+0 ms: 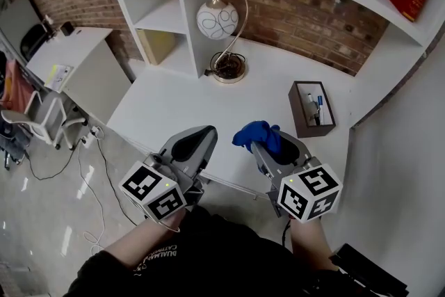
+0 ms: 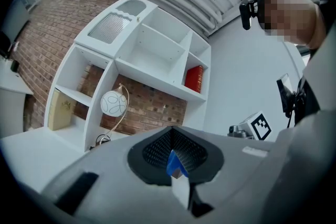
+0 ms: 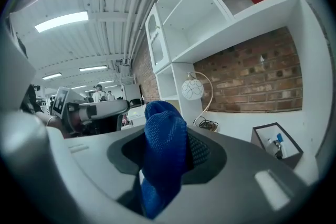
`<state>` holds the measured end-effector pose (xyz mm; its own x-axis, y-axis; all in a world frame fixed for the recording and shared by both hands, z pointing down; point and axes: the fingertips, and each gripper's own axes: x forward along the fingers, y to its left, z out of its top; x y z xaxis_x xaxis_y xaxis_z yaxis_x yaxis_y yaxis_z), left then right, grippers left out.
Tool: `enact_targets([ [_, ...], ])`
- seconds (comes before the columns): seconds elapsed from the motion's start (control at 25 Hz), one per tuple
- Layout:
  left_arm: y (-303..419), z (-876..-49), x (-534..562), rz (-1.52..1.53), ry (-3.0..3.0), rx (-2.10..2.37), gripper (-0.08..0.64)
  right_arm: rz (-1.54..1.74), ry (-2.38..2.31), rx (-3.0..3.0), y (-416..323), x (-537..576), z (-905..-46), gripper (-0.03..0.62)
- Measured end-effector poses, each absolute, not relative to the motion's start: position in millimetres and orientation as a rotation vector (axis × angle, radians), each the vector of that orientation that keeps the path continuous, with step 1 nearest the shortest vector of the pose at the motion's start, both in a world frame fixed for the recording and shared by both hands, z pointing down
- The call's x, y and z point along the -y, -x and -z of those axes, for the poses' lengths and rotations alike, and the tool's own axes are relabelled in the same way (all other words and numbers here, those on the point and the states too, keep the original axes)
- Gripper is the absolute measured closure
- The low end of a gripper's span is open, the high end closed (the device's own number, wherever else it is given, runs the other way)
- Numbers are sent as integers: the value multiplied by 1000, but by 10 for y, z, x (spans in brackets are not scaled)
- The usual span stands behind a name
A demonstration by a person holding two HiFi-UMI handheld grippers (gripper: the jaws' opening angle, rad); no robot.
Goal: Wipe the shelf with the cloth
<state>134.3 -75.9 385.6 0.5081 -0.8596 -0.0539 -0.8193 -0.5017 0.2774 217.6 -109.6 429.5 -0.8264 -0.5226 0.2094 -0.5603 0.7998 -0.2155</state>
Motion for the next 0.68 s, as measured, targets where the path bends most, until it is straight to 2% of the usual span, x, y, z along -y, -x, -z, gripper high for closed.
enact_targets([
  [0.68,-1260,-3765,766,351,-2549,1429,563,-300,-903,2800,-2153,989,-4317,433],
])
